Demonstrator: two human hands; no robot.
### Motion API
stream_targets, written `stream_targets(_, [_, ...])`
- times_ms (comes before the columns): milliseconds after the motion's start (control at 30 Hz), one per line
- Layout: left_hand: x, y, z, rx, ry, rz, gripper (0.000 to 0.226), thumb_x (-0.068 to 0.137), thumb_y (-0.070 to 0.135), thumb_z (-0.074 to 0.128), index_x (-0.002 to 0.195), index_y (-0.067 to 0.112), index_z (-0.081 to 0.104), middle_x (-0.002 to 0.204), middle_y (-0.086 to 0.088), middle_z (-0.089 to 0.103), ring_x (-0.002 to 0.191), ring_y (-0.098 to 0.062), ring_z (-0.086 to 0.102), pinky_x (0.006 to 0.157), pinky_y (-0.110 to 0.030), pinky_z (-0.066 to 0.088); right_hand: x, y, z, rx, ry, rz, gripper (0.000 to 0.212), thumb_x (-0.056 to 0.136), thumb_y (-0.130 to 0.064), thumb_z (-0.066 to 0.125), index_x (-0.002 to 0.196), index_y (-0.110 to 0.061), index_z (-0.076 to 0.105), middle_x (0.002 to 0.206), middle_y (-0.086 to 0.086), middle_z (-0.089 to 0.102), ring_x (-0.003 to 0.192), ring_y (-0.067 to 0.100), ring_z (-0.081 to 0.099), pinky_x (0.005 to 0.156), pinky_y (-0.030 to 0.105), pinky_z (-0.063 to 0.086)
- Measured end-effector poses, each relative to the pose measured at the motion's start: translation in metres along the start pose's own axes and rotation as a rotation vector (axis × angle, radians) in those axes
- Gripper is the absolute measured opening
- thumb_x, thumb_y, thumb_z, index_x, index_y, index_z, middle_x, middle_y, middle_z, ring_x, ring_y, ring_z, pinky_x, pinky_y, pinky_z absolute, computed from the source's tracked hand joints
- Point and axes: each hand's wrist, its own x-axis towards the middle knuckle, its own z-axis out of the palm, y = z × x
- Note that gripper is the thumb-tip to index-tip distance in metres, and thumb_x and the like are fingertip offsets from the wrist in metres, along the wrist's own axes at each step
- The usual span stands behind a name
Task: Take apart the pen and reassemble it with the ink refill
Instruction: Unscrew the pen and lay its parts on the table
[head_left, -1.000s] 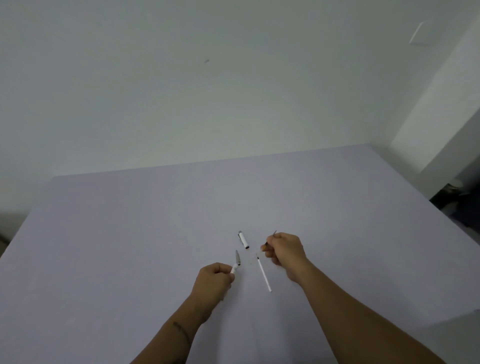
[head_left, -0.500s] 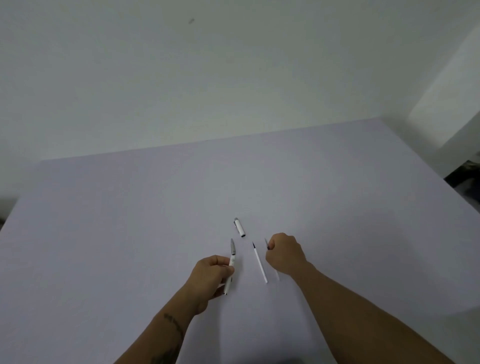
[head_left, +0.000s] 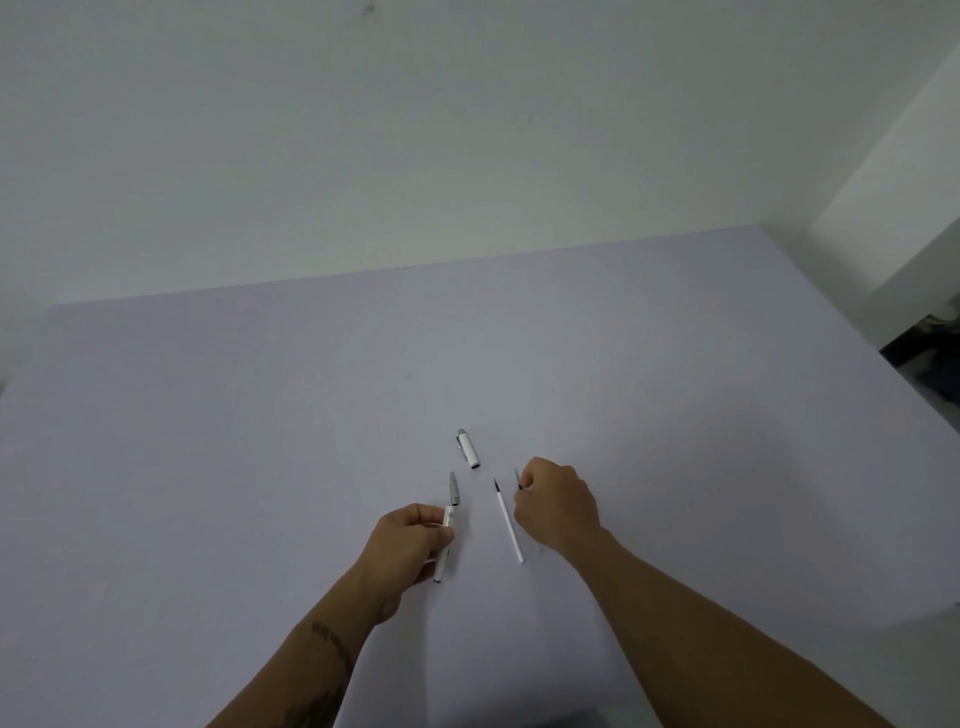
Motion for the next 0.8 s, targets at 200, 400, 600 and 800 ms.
stream_targets(200, [-0.005, -0.006, -0.007, 0.010, -0.001, 0.014, 0.013, 0.086, 0.001, 0.062, 0.089, 0.012, 0.070, 0.084, -0.008, 0.068, 0.078, -0.023, 0.064, 0.063, -0.031, 0.054, -0.022, -0.013, 0.020, -0.161, 0.012, -0.082, 0.015, 0.084, -0.029, 0.057, 0.080, -0.020, 0.047, 0.087, 0.003, 0.063, 0.081, 0.027, 0.063, 0.062, 0.028, 0.037])
stream_targets(400, [-0.018, -0.013, -0.026, 0.005, 0.010, 0.036, 0.013, 0.085, 0.001, 0.063, 0.084, 0.013, 0.069, 0.079, -0.005, 0.066, 0.076, -0.022, 0.062, 0.065, -0.032, 0.053, -0.031, -0.019, 0.037, -0.220, 0.044, -0.039, 0.014, 0.084, -0.024, 0.060, 0.080, -0.022, 0.047, 0.090, 0.000, 0.067, 0.083, 0.022, 0.068, 0.060, 0.028, 0.039])
stream_targets(600, [-0.025, -0.023, -0.044, 0.021, 0.036, 0.048, 0.017, 0.083, 0.000, 0.063, 0.080, 0.015, 0.069, 0.074, -0.004, 0.067, 0.070, -0.020, 0.062, 0.063, -0.030, 0.053, -0.039, -0.028, 0.040, -0.202, 0.008, -0.029, 0.014, 0.081, -0.020, 0.055, 0.072, -0.022, 0.044, 0.076, 0.000, 0.054, 0.083, 0.025, 0.066, 0.062, 0.028, 0.040])
stream_targets(800, [-0.028, -0.028, -0.044, 0.080, 0.064, 0.112, 0.023, 0.082, 0.002, 0.061, 0.073, 0.020, 0.072, 0.067, 0.002, 0.066, 0.063, -0.015, 0.058, 0.054, -0.026, 0.048, -0.046, -0.048, 0.021, 0.250, 0.001, 0.012, 0.019, 0.080, -0.028, 0.055, 0.066, -0.016, 0.050, 0.068, -0.001, 0.061, 0.061, 0.021, 0.055, 0.052, 0.026, 0.038])
